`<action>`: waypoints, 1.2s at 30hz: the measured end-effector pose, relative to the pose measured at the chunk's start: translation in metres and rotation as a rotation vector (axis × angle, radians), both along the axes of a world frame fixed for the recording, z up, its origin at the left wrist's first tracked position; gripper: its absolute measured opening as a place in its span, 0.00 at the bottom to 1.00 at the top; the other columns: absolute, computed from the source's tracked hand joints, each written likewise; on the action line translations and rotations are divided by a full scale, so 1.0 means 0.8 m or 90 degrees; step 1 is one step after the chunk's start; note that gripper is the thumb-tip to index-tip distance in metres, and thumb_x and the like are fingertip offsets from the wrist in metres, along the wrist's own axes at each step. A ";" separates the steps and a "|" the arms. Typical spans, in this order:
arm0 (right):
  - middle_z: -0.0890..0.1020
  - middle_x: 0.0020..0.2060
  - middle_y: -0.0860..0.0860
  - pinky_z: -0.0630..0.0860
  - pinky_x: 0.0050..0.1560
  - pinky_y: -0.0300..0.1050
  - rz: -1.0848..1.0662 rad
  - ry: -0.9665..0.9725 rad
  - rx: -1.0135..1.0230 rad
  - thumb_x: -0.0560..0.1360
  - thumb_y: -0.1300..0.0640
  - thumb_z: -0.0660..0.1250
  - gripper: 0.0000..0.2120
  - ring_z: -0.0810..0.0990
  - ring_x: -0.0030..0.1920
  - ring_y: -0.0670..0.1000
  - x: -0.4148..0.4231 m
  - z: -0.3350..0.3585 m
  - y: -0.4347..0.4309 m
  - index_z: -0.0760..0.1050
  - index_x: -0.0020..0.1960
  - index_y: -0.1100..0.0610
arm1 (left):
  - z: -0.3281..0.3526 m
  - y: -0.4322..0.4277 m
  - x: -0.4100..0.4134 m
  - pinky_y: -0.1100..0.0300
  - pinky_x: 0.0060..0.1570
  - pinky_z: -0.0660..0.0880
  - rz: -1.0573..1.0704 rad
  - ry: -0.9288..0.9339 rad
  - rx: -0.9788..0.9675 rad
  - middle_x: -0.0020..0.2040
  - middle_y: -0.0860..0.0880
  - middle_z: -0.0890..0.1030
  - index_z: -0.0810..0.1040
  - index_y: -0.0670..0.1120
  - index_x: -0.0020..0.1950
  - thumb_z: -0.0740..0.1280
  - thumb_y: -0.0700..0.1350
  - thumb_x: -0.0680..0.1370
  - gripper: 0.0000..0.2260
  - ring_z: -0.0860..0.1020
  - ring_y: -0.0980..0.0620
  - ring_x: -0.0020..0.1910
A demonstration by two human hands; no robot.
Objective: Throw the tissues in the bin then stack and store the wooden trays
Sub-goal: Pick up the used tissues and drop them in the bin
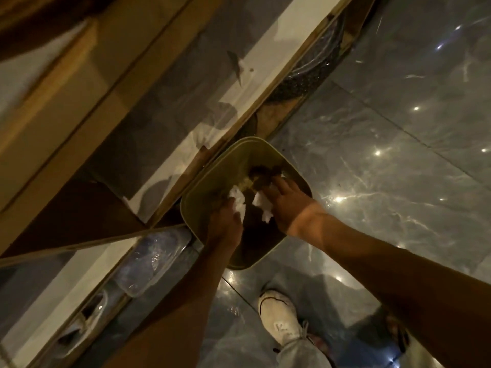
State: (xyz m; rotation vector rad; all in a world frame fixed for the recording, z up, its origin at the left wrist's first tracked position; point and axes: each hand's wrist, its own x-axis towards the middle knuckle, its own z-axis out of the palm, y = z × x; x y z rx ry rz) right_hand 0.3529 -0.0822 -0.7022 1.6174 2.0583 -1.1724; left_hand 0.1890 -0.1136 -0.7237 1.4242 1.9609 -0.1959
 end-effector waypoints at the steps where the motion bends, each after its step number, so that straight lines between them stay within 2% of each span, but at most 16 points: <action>1: 0.49 0.79 0.54 0.53 0.75 0.56 0.030 -0.014 -0.010 0.77 0.52 0.64 0.36 0.47 0.78 0.60 0.000 -0.007 -0.001 0.48 0.79 0.52 | -0.008 -0.001 -0.002 0.48 0.72 0.64 -0.029 0.021 -0.038 0.76 0.43 0.64 0.58 0.48 0.77 0.58 0.47 0.82 0.24 0.63 0.43 0.75; 3: 0.49 0.79 0.54 0.51 0.76 0.56 0.086 -0.059 -0.044 0.79 0.48 0.61 0.35 0.47 0.78 0.59 0.001 -0.012 -0.005 0.45 0.79 0.52 | -0.014 -0.004 -0.004 0.45 0.74 0.61 -0.038 0.009 -0.108 0.78 0.43 0.59 0.51 0.48 0.79 0.60 0.48 0.81 0.29 0.59 0.42 0.77; 5: 0.53 0.78 0.54 0.55 0.76 0.57 0.129 -0.082 -0.081 0.80 0.48 0.59 0.32 0.51 0.78 0.59 0.000 -0.008 -0.006 0.49 0.79 0.53 | -0.017 -0.005 -0.005 0.47 0.74 0.60 -0.042 -0.013 -0.130 0.78 0.41 0.58 0.51 0.46 0.79 0.62 0.44 0.80 0.31 0.60 0.41 0.76; 8: 0.68 0.72 0.57 0.67 0.69 0.57 0.080 -0.048 -0.063 0.79 0.53 0.61 0.22 0.66 0.71 0.60 -0.001 0.012 -0.005 0.65 0.73 0.53 | -0.004 -0.005 -0.001 0.48 0.70 0.66 -0.030 -0.030 -0.148 0.75 0.42 0.65 0.57 0.48 0.77 0.61 0.42 0.79 0.27 0.67 0.41 0.72; 10: 0.74 0.65 0.57 0.72 0.64 0.54 0.034 -0.045 -0.039 0.79 0.55 0.61 0.18 0.74 0.64 0.60 0.005 0.038 -0.009 0.70 0.68 0.55 | 0.014 -0.006 0.003 0.49 0.65 0.69 -0.029 -0.040 -0.133 0.70 0.40 0.71 0.64 0.45 0.74 0.60 0.41 0.80 0.21 0.71 0.40 0.68; 14: 0.80 0.54 0.57 0.73 0.51 0.48 -0.029 -0.031 0.000 0.81 0.52 0.57 0.13 0.78 0.52 0.56 0.034 0.101 -0.036 0.75 0.58 0.56 | 0.075 -0.022 0.002 0.48 0.64 0.71 -0.033 -0.029 -0.101 0.68 0.43 0.74 0.70 0.49 0.70 0.58 0.43 0.81 0.17 0.73 0.40 0.66; 17: 0.81 0.53 0.55 0.76 0.53 0.49 -0.042 0.004 0.036 0.82 0.50 0.54 0.14 0.80 0.52 0.56 0.062 0.150 -0.061 0.75 0.57 0.53 | 0.132 -0.044 0.000 0.51 0.66 0.70 -0.015 -0.018 -0.094 0.68 0.48 0.75 0.71 0.52 0.69 0.58 0.45 0.82 0.16 0.73 0.45 0.67; 21: 0.81 0.56 0.51 0.76 0.56 0.45 -0.048 -0.006 0.027 0.82 0.48 0.55 0.14 0.80 0.53 0.51 0.107 0.236 -0.088 0.76 0.60 0.49 | 0.242 -0.074 0.004 0.53 0.67 0.71 0.003 -0.076 -0.085 0.65 0.49 0.78 0.73 0.52 0.68 0.59 0.45 0.81 0.15 0.75 0.49 0.65; 24: 0.81 0.56 0.50 0.76 0.57 0.44 -0.066 0.000 0.051 0.81 0.49 0.57 0.13 0.80 0.54 0.50 0.138 0.329 -0.084 0.78 0.58 0.49 | 0.349 -0.086 0.010 0.53 0.59 0.75 -0.078 -0.019 -0.043 0.62 0.51 0.81 0.73 0.57 0.66 0.58 0.47 0.80 0.15 0.78 0.48 0.61; 26: 0.82 0.55 0.50 0.76 0.55 0.46 -0.066 0.001 0.080 0.81 0.49 0.58 0.12 0.80 0.53 0.51 0.156 0.405 -0.071 0.79 0.56 0.50 | 0.426 -0.083 0.016 0.52 0.57 0.76 -0.117 -0.002 -0.057 0.62 0.50 0.80 0.74 0.57 0.65 0.58 0.47 0.80 0.15 0.78 0.47 0.61; 30: 0.81 0.53 0.52 0.75 0.52 0.48 -0.029 0.000 0.134 0.80 0.50 0.59 0.11 0.80 0.54 0.55 0.186 0.553 -0.039 0.79 0.55 0.50 | 0.580 -0.074 0.041 0.49 0.57 0.76 -0.082 0.029 0.001 0.63 0.47 0.80 0.74 0.55 0.66 0.57 0.46 0.79 0.16 0.78 0.45 0.60; 33: 0.80 0.54 0.50 0.75 0.54 0.49 -0.011 0.046 0.188 0.80 0.51 0.59 0.11 0.79 0.55 0.53 0.204 0.652 -0.021 0.78 0.56 0.49 | 0.682 -0.079 0.064 0.49 0.58 0.76 -0.065 0.032 0.060 0.63 0.47 0.79 0.71 0.55 0.68 0.57 0.46 0.79 0.17 0.78 0.45 0.61; 36: 0.79 0.54 0.47 0.77 0.55 0.51 0.008 0.107 0.244 0.80 0.51 0.59 0.11 0.78 0.55 0.49 0.225 0.730 -0.018 0.78 0.58 0.48 | 0.769 -0.085 0.086 0.52 0.59 0.75 -0.004 -0.016 0.134 0.64 0.49 0.79 0.72 0.54 0.68 0.57 0.46 0.81 0.16 0.77 0.48 0.63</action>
